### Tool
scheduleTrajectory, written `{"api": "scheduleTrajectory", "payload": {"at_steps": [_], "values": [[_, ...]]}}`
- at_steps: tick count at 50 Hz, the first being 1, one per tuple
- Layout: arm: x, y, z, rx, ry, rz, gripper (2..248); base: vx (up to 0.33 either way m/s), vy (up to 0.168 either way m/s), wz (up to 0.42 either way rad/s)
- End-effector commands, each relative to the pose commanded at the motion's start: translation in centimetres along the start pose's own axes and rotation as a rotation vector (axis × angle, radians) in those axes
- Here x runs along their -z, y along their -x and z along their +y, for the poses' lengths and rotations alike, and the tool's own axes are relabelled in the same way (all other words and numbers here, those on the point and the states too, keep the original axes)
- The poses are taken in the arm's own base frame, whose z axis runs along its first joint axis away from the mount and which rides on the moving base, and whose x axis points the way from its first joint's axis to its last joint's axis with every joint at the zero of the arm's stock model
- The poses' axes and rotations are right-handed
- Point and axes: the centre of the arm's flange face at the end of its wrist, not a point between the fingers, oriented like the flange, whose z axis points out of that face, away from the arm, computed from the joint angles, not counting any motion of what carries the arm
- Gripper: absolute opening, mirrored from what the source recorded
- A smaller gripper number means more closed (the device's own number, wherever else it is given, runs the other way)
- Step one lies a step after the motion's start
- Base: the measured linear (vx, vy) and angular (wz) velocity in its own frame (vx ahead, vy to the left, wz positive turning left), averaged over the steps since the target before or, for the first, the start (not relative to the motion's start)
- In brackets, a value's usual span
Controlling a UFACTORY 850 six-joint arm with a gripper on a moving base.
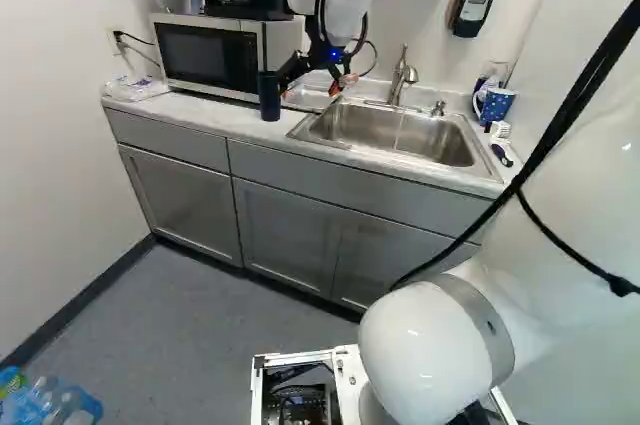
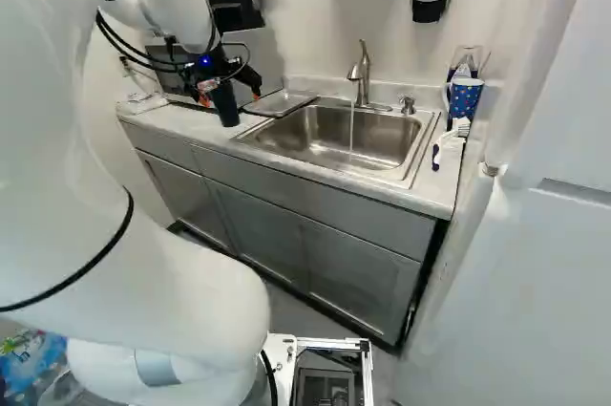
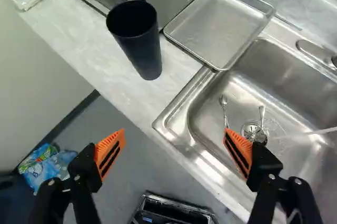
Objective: Rinse the cup and place it in the tray
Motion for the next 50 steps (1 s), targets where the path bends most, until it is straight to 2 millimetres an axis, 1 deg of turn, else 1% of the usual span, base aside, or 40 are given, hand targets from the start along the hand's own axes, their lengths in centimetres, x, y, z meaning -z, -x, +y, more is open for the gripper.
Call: {"api": "scheduleTrajectory", "payload": {"at_steps": [19,25,50], "values": [[-1.5,-2.0,-2.7,0.044,-0.035,-0.004,247,0.0,0.0,0.0],[-2.0,-2.2,-3.2,0.052,-0.041,-0.009,247,0.0,0.0,0.0],[-4.9,-2.3,-3.4,0.053,-0.043,0.04,247,0.0,0.0,0.0]]}}
